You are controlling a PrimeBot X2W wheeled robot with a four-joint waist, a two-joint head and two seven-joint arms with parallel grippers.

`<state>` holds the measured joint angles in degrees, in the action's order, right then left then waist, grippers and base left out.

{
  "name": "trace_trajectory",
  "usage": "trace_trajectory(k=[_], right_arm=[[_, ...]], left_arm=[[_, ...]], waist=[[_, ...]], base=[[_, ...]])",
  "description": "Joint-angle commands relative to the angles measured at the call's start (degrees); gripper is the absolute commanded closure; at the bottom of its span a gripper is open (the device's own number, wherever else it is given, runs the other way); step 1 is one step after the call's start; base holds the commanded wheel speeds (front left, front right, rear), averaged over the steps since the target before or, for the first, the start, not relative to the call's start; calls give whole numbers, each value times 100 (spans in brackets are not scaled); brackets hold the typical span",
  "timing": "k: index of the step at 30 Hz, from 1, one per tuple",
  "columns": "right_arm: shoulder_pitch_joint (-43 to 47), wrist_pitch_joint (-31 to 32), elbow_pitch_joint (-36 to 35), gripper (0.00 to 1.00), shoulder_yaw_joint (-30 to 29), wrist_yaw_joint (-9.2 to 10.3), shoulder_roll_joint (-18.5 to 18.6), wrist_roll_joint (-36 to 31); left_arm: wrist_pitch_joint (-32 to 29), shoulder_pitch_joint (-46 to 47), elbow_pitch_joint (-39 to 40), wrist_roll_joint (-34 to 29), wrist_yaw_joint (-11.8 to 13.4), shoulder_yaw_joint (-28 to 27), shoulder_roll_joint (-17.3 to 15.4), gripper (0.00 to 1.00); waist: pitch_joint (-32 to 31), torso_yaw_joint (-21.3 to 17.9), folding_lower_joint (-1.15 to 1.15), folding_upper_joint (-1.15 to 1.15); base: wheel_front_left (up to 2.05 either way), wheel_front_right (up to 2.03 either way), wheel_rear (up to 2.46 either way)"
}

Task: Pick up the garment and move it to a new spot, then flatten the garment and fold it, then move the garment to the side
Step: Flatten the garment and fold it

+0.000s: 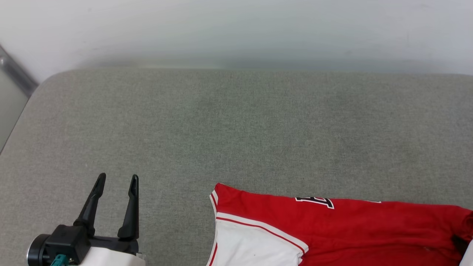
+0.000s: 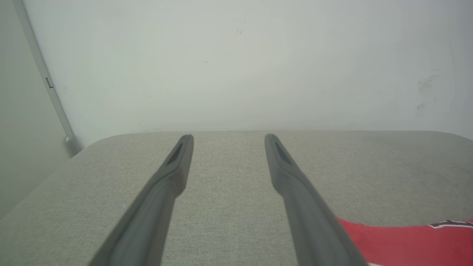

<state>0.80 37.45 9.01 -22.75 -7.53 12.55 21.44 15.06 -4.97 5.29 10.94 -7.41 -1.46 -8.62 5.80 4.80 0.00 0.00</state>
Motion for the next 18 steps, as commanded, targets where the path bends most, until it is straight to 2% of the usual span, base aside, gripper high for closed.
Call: trace_trajectory(k=[1,3,9,14,18], right_arm=[[106,81,-151,100,97,7,-4,107],[161,151,-280,100,157,6,-22,177],[642,823,-1389,100,638,6,-268,680],[962,1466,-2162,100,934,6,-762,1144],[1077,1708,-2537,100,1246,6,-955,1379]], left_arm=[[14,-90,-24,35,-7,23,-4,0],[13,-106,-26,35,-7,31,2,0],[13,-255,-58,50,-7,90,-31,0],[13,-352,-37,78,-8,131,-80,0],[13,-439,-31,94,-8,153,-111,0]], waist=[[-117,-15,0,0],[-169,-15,0,0],[-426,2,0,0],[-595,81,0,0],[-665,148,0,0]], base=[[0,0,0],[0,0,0],[0,0,0],[0,0,0],[0,0,0]])
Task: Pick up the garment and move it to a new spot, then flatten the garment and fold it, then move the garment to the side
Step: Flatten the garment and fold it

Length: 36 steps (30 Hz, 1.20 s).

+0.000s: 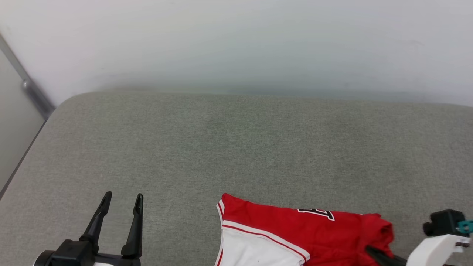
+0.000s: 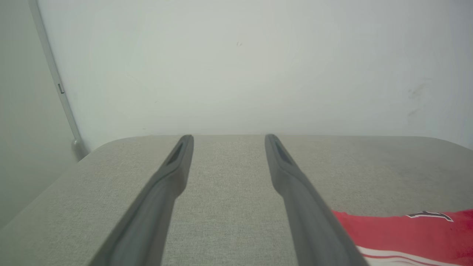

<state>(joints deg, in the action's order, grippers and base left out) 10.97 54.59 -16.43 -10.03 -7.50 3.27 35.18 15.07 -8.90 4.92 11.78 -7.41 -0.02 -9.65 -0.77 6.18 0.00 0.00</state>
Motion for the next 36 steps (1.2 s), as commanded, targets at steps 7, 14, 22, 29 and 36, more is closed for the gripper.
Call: trace_trajectory(k=[7,14,22,29,36], right_arm=[[-113,-408,481,100,758,2,-49,929],[-552,-1070,1223,100,1766,2,-45,1875],[-1395,-1916,2440,100,2466,2,-43,2200],[-1957,-2285,3232,0,2963,1,-47,2430],[-2237,-2548,3285,0,3327,1,-40,2563]], left_arm=[[12,-76,84,49,-8,-88,-134,0],[12,69,180,96,-8,-132,-158,0],[12,101,136,100,-8,-113,-137,0],[12,161,100,113,-8,-99,-126,0],[12,177,64,91,-8,-65,-83,0]], waist=[[21,139,0,0],[128,355,0,0],[201,598,0,0],[281,697,0,0],[297,631,0,0]], base=[[0,0,0],[0,0,0],[0,0,0],[0,0,0],[0,0,0]])
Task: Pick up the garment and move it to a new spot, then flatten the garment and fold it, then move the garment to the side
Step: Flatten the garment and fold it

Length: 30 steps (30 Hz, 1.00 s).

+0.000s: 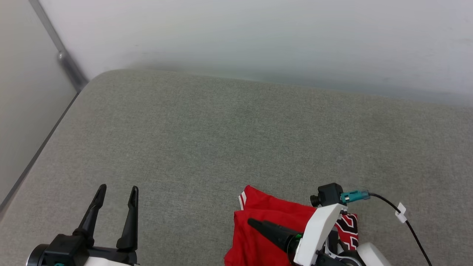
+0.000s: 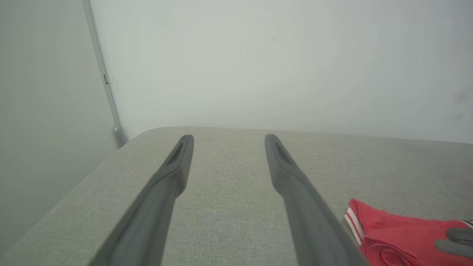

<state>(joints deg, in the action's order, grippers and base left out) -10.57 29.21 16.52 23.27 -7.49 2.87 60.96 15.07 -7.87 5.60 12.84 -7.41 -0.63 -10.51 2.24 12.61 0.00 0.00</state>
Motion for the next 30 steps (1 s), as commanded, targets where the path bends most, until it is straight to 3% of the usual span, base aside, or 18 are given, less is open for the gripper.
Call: trace_trajectory(k=[1,4,7,13,16,24,30], right_arm=[[-120,-40,-31,0,-13,0,-2,-41],[-254,-97,-90,0,-173,0,0,-203],[-407,-178,-109,0,-554,0,1,-805],[-721,-395,-771,0,-1187,0,46,-3209],[-761,-631,-1216,0,-1090,5,507,-4089],[-376,-1677,-1837,0,-1549,1,1278,-4852],[166,-2343,-2145,0,-2154,2,1180,-4868]], left_arm=[[12,77,-10,-16,-8,5,7,0],[12,67,-22,-15,-8,28,21,0],[12,80,-22,-12,-8,53,26,0],[12,146,-12,-31,-8,64,52,0],[12,202,-9,-51,-8,54,89,0],[12,274,8,-63,-8,100,146,0],[12,271,33,-13,-8,106,186,0]], waist=[[-9,-38,0,0],[-29,-142,0,0],[-41,-262,0,0],[-6,-533,0,0],[29,-664,0,0],[76,-907,0,0],[105,-952,0,0]], base=[[0,0,0],[0,0,0],[0,0,0],[0,0,0],[0,0,0],[0,0,0],[0,0,0]])
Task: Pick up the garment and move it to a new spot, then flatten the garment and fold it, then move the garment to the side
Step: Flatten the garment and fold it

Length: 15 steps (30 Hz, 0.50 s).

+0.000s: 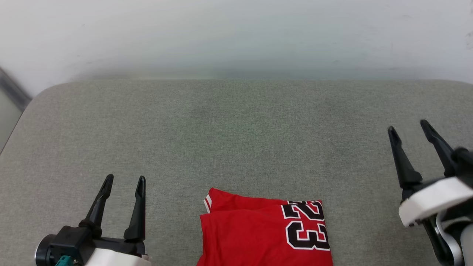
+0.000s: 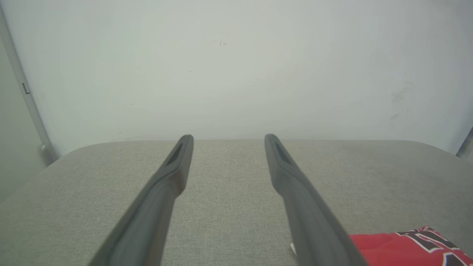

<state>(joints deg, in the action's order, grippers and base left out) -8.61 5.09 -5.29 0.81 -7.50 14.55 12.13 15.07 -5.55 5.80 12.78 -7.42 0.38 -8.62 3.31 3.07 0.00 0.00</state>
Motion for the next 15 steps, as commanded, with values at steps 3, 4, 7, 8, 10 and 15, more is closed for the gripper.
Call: trace_trajectory(k=[3,4,7,8,10,15], right_arm=[[368,-308,-190,0,-122,2,-91,11],[486,-431,-235,0,-208,3,-140,43],[849,-740,-348,0,-381,2,-270,47],[950,-836,-383,0,-402,2,-326,54],[1138,-971,-465,0,-435,2,-424,108],[1421,-1142,-521,0,-306,2,-568,42]], left_arm=[[12,26,23,37,-7,32,35,0],[12,16,27,64,-7,35,50,0],[12,-19,34,70,-7,67,78,0],[12,-30,39,76,-7,77,88,0],[12,-65,40,74,-7,90,99,0],[12,-127,59,81,-7,107,131,0]], waist=[[4,2,0,0],[2,1,0,0],[-14,11,0,0],[-21,13,0,0],[-34,11,0,0],[-50,-6,0,0]], base=[[0,0,0],[0,0,0],[0,0,0],[0,0,0],[0,0,0],[0,0,0]])
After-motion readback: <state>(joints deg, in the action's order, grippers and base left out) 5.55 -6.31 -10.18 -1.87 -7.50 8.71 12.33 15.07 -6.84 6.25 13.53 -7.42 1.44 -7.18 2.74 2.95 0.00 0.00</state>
